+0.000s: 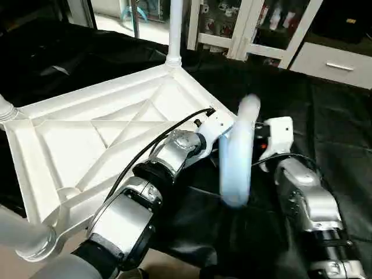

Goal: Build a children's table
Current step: Rotate table base

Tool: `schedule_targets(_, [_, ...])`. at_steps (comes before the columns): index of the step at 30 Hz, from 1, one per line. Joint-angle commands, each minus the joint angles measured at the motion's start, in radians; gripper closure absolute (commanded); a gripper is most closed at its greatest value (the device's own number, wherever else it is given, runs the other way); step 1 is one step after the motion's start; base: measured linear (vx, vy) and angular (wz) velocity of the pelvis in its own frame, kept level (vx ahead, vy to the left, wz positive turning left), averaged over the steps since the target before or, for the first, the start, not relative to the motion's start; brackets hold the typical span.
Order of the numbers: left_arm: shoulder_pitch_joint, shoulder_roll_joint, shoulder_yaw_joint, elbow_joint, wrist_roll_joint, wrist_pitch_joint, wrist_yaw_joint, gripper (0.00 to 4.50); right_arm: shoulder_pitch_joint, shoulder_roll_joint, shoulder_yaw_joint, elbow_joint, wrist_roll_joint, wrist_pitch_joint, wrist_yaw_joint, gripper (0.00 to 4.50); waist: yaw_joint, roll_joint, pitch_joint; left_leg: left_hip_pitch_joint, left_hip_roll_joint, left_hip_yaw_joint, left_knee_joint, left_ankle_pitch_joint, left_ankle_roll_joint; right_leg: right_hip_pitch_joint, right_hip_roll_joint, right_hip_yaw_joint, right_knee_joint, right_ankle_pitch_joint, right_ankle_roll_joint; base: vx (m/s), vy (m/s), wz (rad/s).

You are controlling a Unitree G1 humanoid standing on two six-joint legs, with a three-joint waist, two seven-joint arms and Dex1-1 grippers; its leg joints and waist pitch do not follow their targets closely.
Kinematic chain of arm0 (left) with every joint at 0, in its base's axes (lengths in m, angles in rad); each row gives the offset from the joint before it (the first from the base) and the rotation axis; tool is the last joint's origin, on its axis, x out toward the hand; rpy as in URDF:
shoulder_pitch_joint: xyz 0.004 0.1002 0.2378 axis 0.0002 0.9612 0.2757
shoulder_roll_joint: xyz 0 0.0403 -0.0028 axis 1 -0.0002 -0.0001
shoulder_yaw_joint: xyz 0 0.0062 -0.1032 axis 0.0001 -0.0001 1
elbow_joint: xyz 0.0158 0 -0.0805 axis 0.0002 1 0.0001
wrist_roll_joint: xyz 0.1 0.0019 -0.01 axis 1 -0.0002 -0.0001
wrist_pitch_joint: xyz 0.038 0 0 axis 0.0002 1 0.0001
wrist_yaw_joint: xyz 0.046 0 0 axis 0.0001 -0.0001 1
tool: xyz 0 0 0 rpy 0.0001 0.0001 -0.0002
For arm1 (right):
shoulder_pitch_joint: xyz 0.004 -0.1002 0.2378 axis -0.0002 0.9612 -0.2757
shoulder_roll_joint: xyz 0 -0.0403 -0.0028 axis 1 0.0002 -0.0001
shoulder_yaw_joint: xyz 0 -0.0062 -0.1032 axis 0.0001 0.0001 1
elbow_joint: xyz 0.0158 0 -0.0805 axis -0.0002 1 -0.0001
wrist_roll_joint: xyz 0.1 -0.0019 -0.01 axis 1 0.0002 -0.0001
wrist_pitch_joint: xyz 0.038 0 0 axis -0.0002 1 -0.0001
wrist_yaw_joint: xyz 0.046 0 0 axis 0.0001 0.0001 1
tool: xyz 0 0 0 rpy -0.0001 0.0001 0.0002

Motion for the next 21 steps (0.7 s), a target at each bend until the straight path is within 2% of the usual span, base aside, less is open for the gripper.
schedule_targets(1, [-0.018,-0.005,0.000,-0.059,-0.006,-0.060,-0.015,4.50,0.032,-0.010,-0.011,-0.067,0.010,0.041,0.000,0.06,0.008,-0.014,-0.083,0.026,0.056,-0.023,-0.049,-0.032,0.190,0.080,-0.065,0.045,-0.043,-0.045,-0.280,0.000,0.000,0.00])
schedule_targets(4, [-0.012,-0.004,-0.001,-0.064,-0.005,-0.061,-0.021,4.50,0.061,-0.010,-0.012,-0.098,0.014,0.062,-0.007,0.06,0.011,-0.011,-0.085,0.023,0.055,-0.025,-0.047,-0.004,0.203,0.082,-0.065,0.045,-0.037,-0.015,-0.280,0.000,0.000,0.00])
schedule_targets(7, [0.002,-0.003,-0.002,-0.066,-0.004,-0.061,-0.029,4.50,0.096,0.003,-0.016,-0.127,0.011,0.100,-0.041,0.06,0.014,-0.009,-0.085,0.025,0.055,-0.024,-0.046,-0.012,0.203,0.080,-0.066,0.045,-0.040,-0.032,-0.279,0.000,0.000,0.00])
schedule_targets(9, [0.008,-0.004,-0.002,-0.064,-0.002,-0.062,-0.031,4.50,0.107,0.018,-0.021,-0.139,0.013,0.119,-0.062,0.06,0.016,-0.007,-0.084,0.026,0.054,-0.024,-0.048,-0.050,0.181,0.078,-0.066,0.044,-0.048,-0.087,-0.270,0.000,0.000,0.00])
schedule_targets(13, [0.014,-0.003,-0.002,-0.066,0.000,-0.061,-0.035,4.50,0.117,0.033,-0.029,-0.155,0.015,0.140,-0.080,0.06,0.016,0.000,-0.086,0.027,0.055,-0.027,-0.051,-0.086,0.144,0.078,-0.065,0.044,-0.050,-0.109,-0.255,0.000,0.000,0.00])
schedule_targets(16, [0.014,-0.001,-0.002,-0.065,0.000,-0.063,-0.039,4.50,0.117,0.035,-0.041,-0.155,0.017,0.146,-0.088,0.06,0.017,0.001,-0.088,0.026,0.054,-0.027,-0.050,-0.084,0.137,0.080,-0.064,0.045,-0.047,-0.088,-0.257,0.000,0.000,0.00])
schedule_targets(18, [0.013,0.000,-0.003,-0.064,0.000,-0.064,-0.040,4.50,0.116,0.030,-0.043,-0.159,0.018,0.152,-0.090,0.06,0.018,0.000,-0.091,0.025,0.052,-0.027,-0.048,-0.061,0.142,0.083,-0.065,0.045,-0.041,-0.045,-0.266,0.000,0.000,0.00])
schedule_targets(21, [0.012,0.002,-0.002,-0.063,0.000,-0.066,-0.041,4.50,0.116,0.023,-0.040,-0.167,0.013,0.159,-0.090,0.06,0.019,0.000,-0.091,0.024,0.051,-0.025,-0.046,-0.051,0.151,0.084,-0.065,0.045,-0.039,-0.028,-0.272,0.000,0.000,0.00])
